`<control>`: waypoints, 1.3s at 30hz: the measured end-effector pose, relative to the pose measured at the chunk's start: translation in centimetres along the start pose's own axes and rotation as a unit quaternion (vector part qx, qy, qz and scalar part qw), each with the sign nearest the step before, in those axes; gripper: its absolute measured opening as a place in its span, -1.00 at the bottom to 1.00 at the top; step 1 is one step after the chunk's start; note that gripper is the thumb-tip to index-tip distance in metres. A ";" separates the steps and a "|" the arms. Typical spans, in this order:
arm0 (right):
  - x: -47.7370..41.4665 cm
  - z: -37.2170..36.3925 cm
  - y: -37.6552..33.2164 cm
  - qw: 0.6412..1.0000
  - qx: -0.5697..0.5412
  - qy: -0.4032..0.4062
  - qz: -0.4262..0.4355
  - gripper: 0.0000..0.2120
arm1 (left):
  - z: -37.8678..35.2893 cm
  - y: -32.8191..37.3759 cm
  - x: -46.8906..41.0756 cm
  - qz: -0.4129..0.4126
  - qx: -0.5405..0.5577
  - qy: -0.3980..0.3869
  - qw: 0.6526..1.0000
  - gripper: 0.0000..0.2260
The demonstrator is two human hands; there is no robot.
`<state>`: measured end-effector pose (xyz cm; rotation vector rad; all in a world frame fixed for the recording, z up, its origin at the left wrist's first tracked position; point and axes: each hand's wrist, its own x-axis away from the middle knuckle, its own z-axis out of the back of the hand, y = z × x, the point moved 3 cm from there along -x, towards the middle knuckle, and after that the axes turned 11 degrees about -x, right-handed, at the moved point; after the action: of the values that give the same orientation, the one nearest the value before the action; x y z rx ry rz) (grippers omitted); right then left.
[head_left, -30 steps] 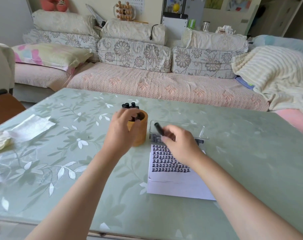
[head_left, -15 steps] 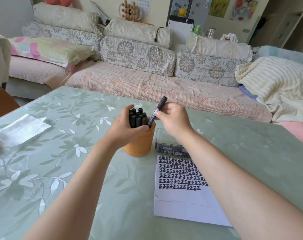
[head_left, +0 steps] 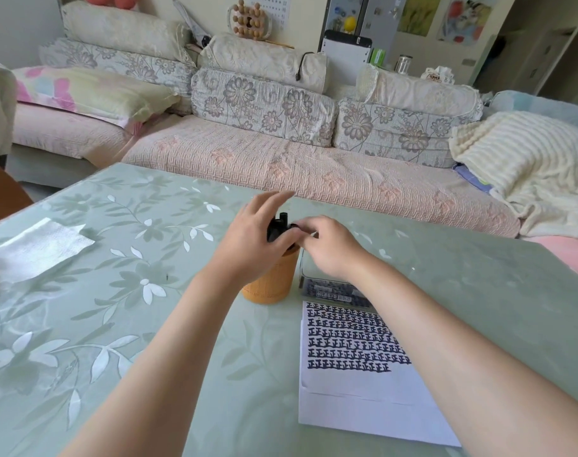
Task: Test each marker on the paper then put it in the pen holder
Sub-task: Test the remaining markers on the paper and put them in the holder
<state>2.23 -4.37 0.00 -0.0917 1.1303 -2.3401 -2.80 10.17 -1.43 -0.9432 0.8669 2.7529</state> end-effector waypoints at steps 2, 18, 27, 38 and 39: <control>0.3 0.5 0.3 1.000 -0.015 0.010 0.022 -0.81 | -0.4 0.3 -0.2 -0.031 -0.082 -0.001 0.996 -0.58; 5.6 4.7 9.4 0.965 0.229 -0.037 -0.121 -0.68 | 0.6 2.9 1.5 -0.100 -0.200 0.106 0.969 -0.75; 6.6 5.4 10.8 0.962 0.219 -0.053 -0.153 -0.47 | -4.9 3.1 8.8 -0.122 -0.110 -0.098 0.982 -0.78; 5.9 5.2 11.4 0.982 0.173 -0.062 -0.048 -0.67 | -7.0 0.8 10.3 -0.100 -0.155 -0.146 0.972 -0.77; 5.8 5.2 11.3 0.983 0.178 -0.045 -0.029 -0.68 | -7.0 0.9 10.3 -0.098 -0.155 -0.149 0.972 -0.74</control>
<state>3.69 -16.60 -5.98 -0.1006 0.6616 -2.5243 -7.59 4.71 -11.61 -0.5879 0.2842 2.7973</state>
